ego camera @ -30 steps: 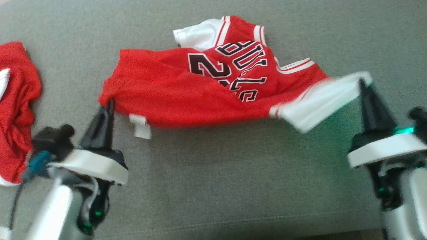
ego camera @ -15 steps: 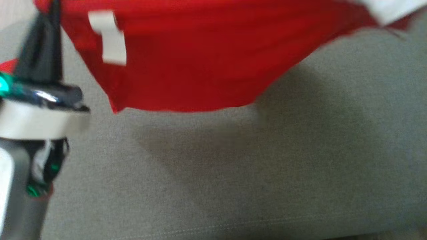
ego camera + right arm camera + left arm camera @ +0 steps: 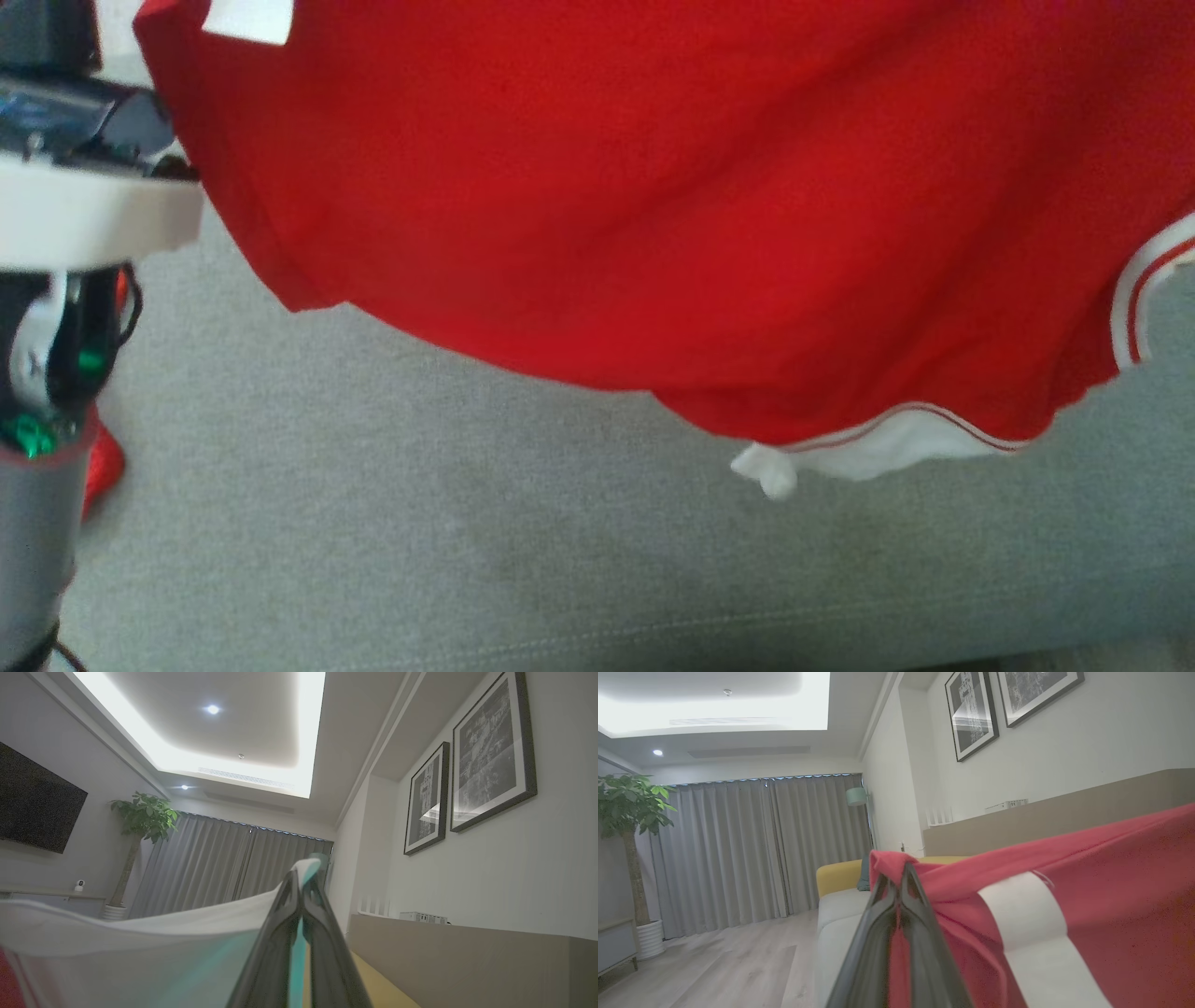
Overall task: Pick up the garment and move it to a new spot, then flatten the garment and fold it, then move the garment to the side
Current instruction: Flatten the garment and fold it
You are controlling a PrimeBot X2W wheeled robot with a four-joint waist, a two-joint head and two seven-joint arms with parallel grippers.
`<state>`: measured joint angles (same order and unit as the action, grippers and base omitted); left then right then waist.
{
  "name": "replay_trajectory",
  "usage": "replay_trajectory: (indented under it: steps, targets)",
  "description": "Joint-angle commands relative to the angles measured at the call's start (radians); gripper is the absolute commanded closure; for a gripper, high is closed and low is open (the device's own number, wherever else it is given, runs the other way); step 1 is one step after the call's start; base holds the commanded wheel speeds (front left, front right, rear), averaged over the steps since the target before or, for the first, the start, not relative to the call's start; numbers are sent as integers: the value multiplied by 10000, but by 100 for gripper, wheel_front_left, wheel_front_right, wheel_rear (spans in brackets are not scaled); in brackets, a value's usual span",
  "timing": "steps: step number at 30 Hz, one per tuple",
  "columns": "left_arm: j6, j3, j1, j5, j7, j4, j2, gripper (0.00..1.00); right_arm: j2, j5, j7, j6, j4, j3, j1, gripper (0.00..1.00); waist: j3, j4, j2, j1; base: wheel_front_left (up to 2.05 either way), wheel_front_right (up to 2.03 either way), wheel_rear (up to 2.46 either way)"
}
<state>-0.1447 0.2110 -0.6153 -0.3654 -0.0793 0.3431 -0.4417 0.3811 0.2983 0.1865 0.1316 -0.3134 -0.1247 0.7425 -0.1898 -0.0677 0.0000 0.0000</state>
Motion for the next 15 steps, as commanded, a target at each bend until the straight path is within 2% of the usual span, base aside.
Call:
replay_trajectory:
  steps: [1, 9, 10, 15]
  targets:
    - [76, -402, -727, -133, -85, 28, -332, 100, 121, 124, 56, -9, -51, 214, 422, 100, -151, 15, 0, 0, 0, 0, 0]
    - [720, 51, -3051, -403, 380, -2617, 250, 100, 3, 439, -696, -9, 2251, 1178, 2363, 100, -963, 116, 0, 0, 0, 0, 0]
    - [720, 51, -3051, -403, 380, -2617, 250, 100, 3, 439, -696, -9, 2251, 1178, 2363, 100, -963, 116, 0, 0, 0, 0, 0]
    - [1011, 153, -4739, -392, 1357, -5072, 788, 100, -202, 459, -1582, -9, 4221, 2000, 4039, 100, -1206, 172, 0, 0, 0, 0, 0]
